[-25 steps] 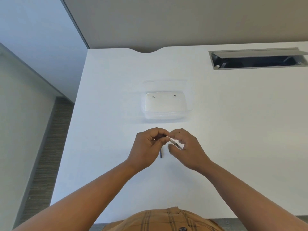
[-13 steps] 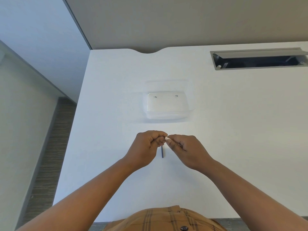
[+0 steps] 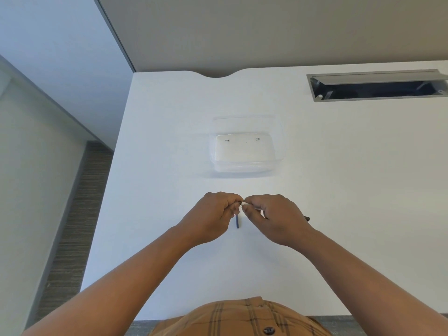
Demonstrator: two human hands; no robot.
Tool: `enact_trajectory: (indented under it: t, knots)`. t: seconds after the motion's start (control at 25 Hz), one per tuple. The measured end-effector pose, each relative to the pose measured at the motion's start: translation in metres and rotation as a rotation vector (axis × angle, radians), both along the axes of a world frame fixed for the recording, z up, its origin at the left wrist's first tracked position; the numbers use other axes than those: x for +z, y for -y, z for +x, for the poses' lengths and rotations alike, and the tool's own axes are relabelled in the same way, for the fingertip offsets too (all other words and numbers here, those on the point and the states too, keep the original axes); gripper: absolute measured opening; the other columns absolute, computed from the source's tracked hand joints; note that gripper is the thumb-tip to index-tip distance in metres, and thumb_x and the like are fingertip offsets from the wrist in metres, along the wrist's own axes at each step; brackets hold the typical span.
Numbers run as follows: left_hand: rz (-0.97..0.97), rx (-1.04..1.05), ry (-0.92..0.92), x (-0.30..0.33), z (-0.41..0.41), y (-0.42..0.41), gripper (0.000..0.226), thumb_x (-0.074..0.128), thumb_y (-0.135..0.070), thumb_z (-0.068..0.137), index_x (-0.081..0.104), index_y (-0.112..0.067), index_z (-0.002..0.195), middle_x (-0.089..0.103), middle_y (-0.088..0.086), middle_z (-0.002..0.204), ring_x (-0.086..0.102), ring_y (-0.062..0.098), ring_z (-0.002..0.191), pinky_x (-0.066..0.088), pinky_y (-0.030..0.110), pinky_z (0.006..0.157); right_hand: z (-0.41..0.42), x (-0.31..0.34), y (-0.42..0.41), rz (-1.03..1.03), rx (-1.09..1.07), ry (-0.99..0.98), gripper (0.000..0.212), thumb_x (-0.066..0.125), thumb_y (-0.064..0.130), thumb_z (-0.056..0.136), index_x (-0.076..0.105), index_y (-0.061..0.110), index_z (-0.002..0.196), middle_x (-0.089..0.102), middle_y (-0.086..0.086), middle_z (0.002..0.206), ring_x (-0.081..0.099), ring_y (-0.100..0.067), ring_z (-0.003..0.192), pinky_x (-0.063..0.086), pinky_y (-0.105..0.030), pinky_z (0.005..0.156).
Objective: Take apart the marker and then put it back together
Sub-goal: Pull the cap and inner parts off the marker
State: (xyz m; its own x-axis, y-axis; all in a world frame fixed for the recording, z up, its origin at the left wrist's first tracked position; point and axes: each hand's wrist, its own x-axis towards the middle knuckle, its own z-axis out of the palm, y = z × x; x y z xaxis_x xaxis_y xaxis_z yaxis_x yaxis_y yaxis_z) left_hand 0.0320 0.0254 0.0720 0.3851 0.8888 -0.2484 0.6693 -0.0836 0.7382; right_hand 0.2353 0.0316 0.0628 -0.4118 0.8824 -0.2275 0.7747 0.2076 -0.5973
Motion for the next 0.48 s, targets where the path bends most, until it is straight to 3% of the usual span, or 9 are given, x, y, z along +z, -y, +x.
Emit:
enact_trajectory:
  t: [0.2,0.32,0.48]
  knots:
    - [0.018,-0.096,-0.125,0.0011,-0.0007,-0.0020,0.026,0.036,-0.026,0.105,0.062,-0.024,0.102,0.066,-0.005,0.088,0.059,0.020,0.087,0.052,0.044,0.078,-0.0006,0.0030,-0.0020,0.014,0.042,0.079,0.037,0.036,0.049,0.103,0.059,0.025,0.086,0.060,0.002,0.072,0.057,-0.019,0.071,0.043,-0.034,0.061]
    - [0.029,-0.150,-0.181,-0.0010,-0.0008,-0.0022,0.025,0.034,-0.027,0.105,0.058,-0.023,0.105,0.062,-0.005,0.090,0.055,0.018,0.085,0.050,0.040,0.077,-0.0002,0.0033,-0.0036,0.012,0.075,0.087,0.034,0.037,0.048,0.104,0.057,0.025,0.088,0.058,0.003,0.074,0.056,-0.019,0.072,0.042,-0.035,0.062]
    - [0.046,-0.206,-0.235,-0.0015,0.0006,-0.0009,0.021,0.032,-0.025,0.105,0.049,-0.021,0.094,0.052,-0.005,0.081,0.049,0.018,0.078,0.047,0.039,0.073,-0.0011,0.0039,-0.0039,0.007,0.107,0.109,0.031,0.038,0.046,0.104,0.058,0.025,0.093,0.057,0.004,0.078,0.056,-0.019,0.076,0.045,-0.037,0.066]
